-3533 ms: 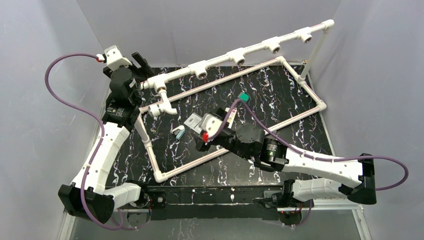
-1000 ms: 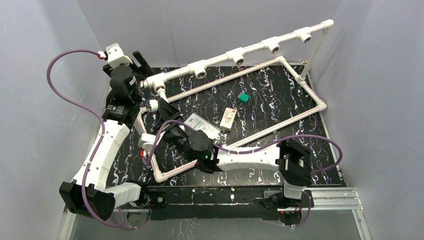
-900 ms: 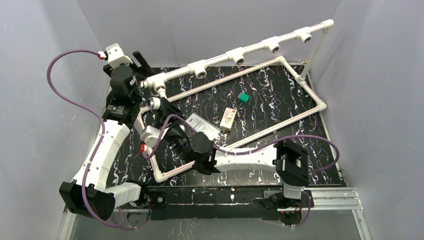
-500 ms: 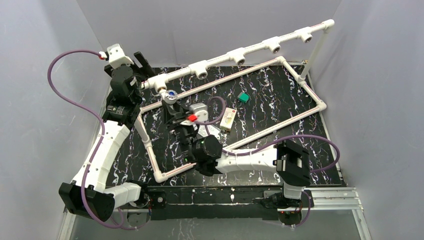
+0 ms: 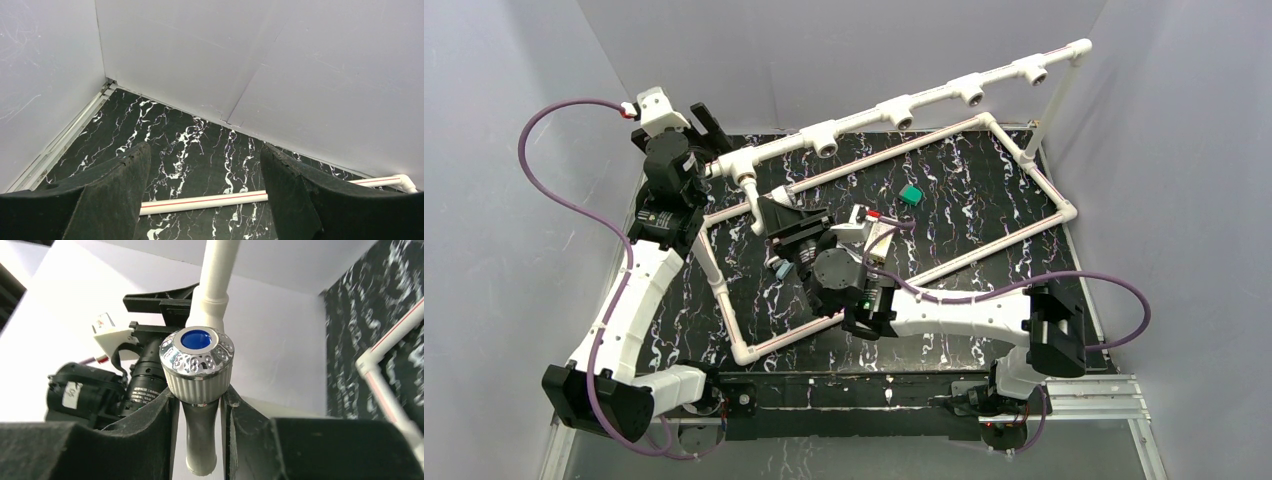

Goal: Install the water faucets

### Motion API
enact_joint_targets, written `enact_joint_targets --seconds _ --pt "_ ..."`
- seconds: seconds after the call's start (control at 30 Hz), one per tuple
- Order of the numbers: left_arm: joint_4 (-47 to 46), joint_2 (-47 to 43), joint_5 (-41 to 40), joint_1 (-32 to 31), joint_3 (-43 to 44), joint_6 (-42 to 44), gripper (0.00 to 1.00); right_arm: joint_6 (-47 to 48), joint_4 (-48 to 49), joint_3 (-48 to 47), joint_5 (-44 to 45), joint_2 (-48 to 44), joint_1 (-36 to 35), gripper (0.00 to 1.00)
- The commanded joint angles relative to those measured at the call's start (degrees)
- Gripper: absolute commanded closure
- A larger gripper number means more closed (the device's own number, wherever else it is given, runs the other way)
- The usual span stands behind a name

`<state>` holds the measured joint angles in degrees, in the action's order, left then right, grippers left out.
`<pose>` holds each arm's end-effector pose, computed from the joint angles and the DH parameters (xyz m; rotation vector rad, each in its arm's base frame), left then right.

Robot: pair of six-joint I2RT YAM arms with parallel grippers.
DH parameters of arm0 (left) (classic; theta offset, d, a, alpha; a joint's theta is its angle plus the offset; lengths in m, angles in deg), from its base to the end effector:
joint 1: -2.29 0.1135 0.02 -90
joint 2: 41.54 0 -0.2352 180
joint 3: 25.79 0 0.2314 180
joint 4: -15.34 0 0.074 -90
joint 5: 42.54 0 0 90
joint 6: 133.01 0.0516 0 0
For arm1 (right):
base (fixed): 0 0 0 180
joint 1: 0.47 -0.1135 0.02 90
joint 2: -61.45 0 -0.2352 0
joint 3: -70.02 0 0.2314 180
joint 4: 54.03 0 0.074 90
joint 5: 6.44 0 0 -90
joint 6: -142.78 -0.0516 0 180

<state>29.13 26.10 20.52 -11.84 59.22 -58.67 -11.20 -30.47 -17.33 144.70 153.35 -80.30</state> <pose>0.2686 -0.0435 0.4076 -0.3940 1.4633 -0.0619 0.1066 0.3385 0.3624 0.8257 1.3365 1.3906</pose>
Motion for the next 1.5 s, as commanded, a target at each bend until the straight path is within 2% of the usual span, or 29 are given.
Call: enact_joint_targets --seconds 0.0,0.13,0.27,0.3,0.47,0.67,0.77,0.87,1.0,1.07,1.3,1.47 --pt "19.9 4.1 2.8 -0.9 -6.2 -0.2 0.23 -28.1 -18.7 -0.1 -4.3 0.7 2.6 0.99" --pt "20.0 3.9 3.1 -0.9 -6.1 -0.2 0.23 -33.6 -18.8 1.9 -6.9 -0.1 3.0 0.99" --pt "20.1 3.5 3.2 -1.0 -6.3 -0.2 0.24 -32.7 -17.3 4.4 -6.5 -1.8 3.0 0.99" --pt "20.1 3.4 3.2 -0.9 -6.4 -0.2 0.24 -32.2 -17.3 4.7 -6.5 -2.1 2.9 0.95" --pt "20.3 3.1 3.3 -0.9 -6.4 -0.7 0.24 -29.1 -15.7 6.3 -7.0 -3.4 2.9 0.59" --pt "20.5 3.3 3.7 -1.0 -6.2 -1.0 0.24 -23.3 -11.4 10.4 -8.4 -6.1 2.8 0.31" --pt "20.5 3.4 3.6 -1.0 -5.9 -1.0 0.24 -17.7 -6.5 13.7 -10.1 -8.6 2.8 0.25" --pt "20.5 3.5 3.6 -0.9 -5.9 -1.0 0.24 -7.9 -0.9 16.4 -13.2 -11.2 2.5 0.21" --pt "20.5 3.6 3.6 -0.9 -6.1 -1.2 0.24 7.6 9.3 21.3 -19.8 -15.3 2.5 0.22" --pt "20.3 3.7 3.8 -0.9 -6.1 -1.5 0.24 15.2 10.0 22.4 -23.4 -17.5 2.6 0.22" --pt "20.3 4.1 4.2 -0.9 -5.2 -2.0 0.24 49.4 -1.8 19.1 -38.4 -25.2 2.7 0.18" --pt "20.4 4.7 5.1 -0.9 -4.8 -2.9 0.24 76.4 -15.1 13.6 -40.9 -27.0 2.6 0.14"
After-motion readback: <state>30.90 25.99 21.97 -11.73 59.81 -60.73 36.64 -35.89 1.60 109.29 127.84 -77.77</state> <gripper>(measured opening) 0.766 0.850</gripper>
